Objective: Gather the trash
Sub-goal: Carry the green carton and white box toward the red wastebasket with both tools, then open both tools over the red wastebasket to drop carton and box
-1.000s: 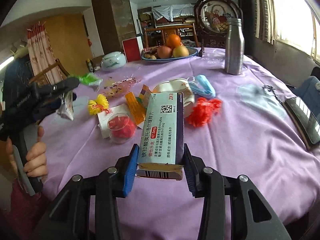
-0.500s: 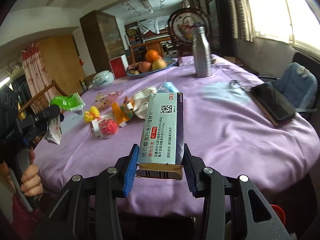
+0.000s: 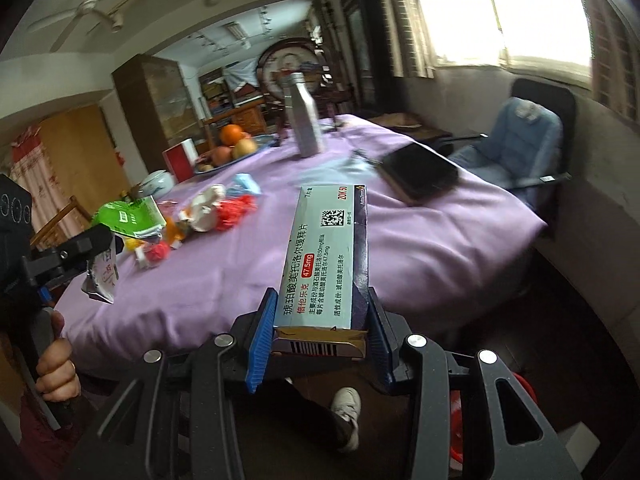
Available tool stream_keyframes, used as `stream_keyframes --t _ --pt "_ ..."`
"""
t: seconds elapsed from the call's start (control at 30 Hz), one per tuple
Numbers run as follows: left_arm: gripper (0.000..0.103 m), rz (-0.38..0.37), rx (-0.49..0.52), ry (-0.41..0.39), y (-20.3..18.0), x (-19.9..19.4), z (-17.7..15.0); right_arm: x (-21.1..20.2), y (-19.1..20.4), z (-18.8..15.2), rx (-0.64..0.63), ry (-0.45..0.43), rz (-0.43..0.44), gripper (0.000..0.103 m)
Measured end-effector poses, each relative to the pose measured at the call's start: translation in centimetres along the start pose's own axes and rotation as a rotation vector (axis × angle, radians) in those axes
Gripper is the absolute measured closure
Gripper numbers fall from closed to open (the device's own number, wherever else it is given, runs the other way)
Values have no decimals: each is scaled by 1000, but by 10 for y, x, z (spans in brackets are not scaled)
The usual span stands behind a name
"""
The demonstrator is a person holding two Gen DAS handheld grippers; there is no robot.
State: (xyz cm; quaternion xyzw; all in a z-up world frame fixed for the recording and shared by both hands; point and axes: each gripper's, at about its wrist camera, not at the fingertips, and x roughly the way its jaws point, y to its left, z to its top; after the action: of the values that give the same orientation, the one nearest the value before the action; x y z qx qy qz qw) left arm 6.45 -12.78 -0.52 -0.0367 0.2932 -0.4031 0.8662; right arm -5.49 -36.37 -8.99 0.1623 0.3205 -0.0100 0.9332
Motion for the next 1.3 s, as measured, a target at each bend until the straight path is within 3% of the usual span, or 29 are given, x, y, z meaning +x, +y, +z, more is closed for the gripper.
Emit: stream_keyframes --t 0.4,0.73,0.83,0.87,1.3 --pt "20 -120 69 122 -75 72 -21 -9 -117 -66 169 96 -145 60" --pt "20 -152 122 267 -110 133 -47 36 -188 -125 321 230 -196 60" --pt "20 -162 130 308 -115 150 -54 53 -200 -136 340 256 -205 55" --pt "20 -162 133 319 -118 154 -56 59 -206 -141 357 267 -221 45" --pt "20 -203 213 460 -160 216 -86 45 -260 -159 484 223 -237 42"
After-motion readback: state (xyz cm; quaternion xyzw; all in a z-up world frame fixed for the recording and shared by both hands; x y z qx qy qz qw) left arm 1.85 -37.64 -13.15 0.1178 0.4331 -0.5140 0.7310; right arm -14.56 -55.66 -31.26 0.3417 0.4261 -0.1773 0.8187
